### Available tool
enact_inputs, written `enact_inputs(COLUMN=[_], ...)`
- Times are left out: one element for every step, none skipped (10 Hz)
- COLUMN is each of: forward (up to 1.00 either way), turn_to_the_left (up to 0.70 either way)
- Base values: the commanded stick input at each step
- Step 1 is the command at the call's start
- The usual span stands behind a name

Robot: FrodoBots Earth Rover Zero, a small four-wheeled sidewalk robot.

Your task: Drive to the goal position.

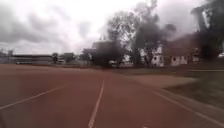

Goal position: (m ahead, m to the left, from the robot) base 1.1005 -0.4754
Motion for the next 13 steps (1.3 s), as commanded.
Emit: enact_inputs(forward=[0.70,0.70,0.70,0.70,0.70,0.70,0.70,0.70,0.70,0.70,0.70,0.70,0.70], turn_to_the_left=[0.00,0.00,0.00,0.00,0.00,0.00,0.00,0.00,0.00,0.00,0.00,0.00,0.00])
